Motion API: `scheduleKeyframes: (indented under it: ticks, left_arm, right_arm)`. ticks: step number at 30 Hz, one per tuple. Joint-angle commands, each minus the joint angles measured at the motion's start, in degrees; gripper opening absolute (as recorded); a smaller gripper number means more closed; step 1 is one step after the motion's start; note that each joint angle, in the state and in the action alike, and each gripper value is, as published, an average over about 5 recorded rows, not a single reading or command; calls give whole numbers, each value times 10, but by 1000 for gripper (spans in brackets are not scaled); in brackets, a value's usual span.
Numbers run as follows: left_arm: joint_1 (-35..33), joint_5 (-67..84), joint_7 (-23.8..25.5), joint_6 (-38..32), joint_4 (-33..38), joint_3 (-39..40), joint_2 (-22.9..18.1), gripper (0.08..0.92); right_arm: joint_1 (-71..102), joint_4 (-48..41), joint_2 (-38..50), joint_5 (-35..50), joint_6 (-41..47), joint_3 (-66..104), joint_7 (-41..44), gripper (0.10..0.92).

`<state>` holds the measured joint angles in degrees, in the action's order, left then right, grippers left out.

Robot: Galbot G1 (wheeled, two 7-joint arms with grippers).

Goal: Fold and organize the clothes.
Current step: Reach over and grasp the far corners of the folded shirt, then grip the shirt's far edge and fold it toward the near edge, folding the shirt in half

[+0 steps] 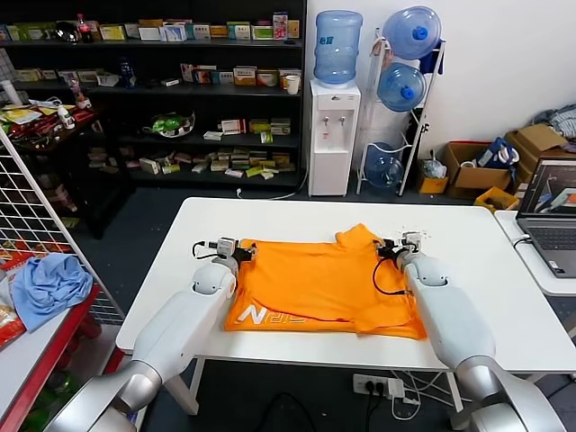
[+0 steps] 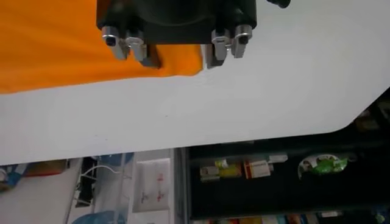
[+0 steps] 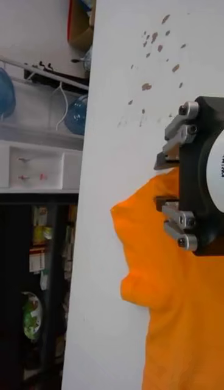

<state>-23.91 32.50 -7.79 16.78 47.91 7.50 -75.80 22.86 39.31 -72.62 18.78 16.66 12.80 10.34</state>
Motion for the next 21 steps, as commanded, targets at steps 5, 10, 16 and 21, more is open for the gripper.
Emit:
scheduleKeyframes:
  ticks: [5,10,16,21]
  left_arm:
    - [-46,11,6,-40,101,5,45,378]
    - [-79,0,9,-100,152,6,83,231]
    - [-137,17,-6,-120,261,4,131,100]
    - [-190,34,-25,-110,354,-4,170,96]
  right_arm:
    - [32,73,7,23,-10,-6,-35,174]
    - [78,175,26,39,-10,-8,-80,124]
    - [177,346,69,59,6,-12,-147,124]
    - [280,471,116,66,28,2,-190,124]
